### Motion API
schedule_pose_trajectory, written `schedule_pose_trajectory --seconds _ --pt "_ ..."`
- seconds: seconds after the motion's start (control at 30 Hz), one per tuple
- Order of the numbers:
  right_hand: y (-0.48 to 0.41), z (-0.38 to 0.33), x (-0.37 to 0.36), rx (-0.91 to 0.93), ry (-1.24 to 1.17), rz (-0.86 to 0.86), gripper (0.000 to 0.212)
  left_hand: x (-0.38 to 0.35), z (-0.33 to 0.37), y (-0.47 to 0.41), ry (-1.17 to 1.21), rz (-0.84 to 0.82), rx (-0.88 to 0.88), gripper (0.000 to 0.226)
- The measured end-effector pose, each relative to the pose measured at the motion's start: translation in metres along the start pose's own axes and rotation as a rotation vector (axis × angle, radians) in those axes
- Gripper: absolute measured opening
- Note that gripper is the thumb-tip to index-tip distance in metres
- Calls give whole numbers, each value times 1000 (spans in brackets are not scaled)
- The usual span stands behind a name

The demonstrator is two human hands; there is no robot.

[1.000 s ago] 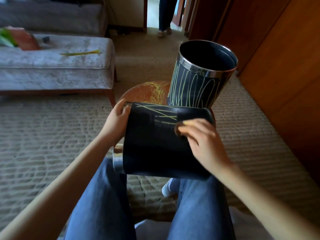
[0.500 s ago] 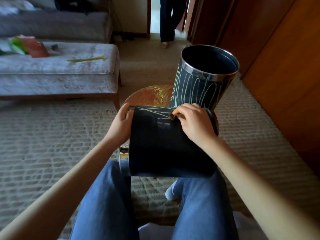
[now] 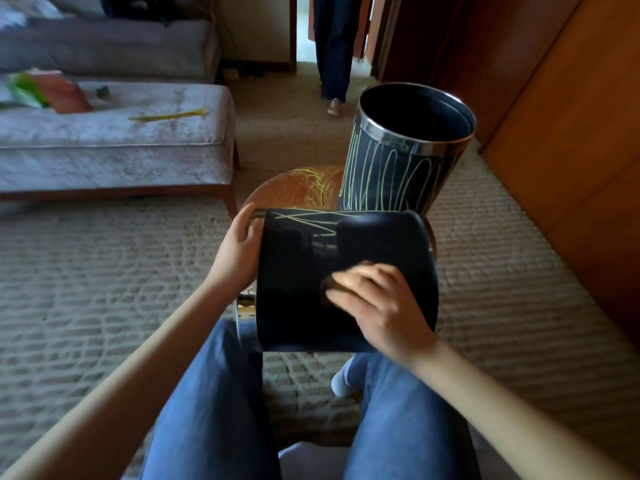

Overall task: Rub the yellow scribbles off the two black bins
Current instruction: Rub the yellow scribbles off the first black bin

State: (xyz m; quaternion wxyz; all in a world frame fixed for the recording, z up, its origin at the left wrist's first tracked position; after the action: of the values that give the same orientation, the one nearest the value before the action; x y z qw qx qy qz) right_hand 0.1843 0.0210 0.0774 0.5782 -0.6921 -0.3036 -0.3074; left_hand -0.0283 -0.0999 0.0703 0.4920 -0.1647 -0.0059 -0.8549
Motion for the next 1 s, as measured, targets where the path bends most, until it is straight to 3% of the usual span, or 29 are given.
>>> schedule_pose_trajectory --seconds 0.17,0.27,0.37,0.47,0.53,0.6,0.73,0.83,0.9,1.0 --pt "-87 14 -22 -331 -75 -171 24 3 0 18 2 6 -36 45" --pt "-98 15 -24 -393 -50 -203 24 2 -2 17 9 8 -36 46" --pt "-56 -12 -11 -298 -65 -83 25 1 -2 10 24 10 -19 46" --pt "0 -34 -2 -10 -89 -107 36 0 -4 7 64 13 -5 47" --pt "15 -32 -3 196 -34 -148 27 1 -3 16 51 18 -31 45" --pt "3 -30 -7 235 -38 -129 20 3 -3 30 41 29 -68 44" --pt "-65 -23 -20 -122 -172 -132 26 7 -3 58 66 31 -145 44" --pt "-109 -13 -36 -348 -160 -283 23 8 -1 67 72 15 -149 46" --pt "-114 -14 -40 -375 -116 -293 24 8 -1 67 81 11 -145 46" --pt "-86 -34 -29 -298 -122 -157 32 7 -4 59 92 25 -128 46"
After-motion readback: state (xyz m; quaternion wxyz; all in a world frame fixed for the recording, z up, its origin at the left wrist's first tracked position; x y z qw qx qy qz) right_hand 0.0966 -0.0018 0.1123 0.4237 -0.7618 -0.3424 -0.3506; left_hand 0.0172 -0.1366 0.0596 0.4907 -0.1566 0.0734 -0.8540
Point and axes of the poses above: each hand's wrist, its own y-axis away from the middle knuckle, its own x-axis out of the back of the hand, z = x × y, the point moved 2 cm from there along -y, towards the middle knuckle, and after that the axes turned 13 degrees about -x, right-handed, at the moved point
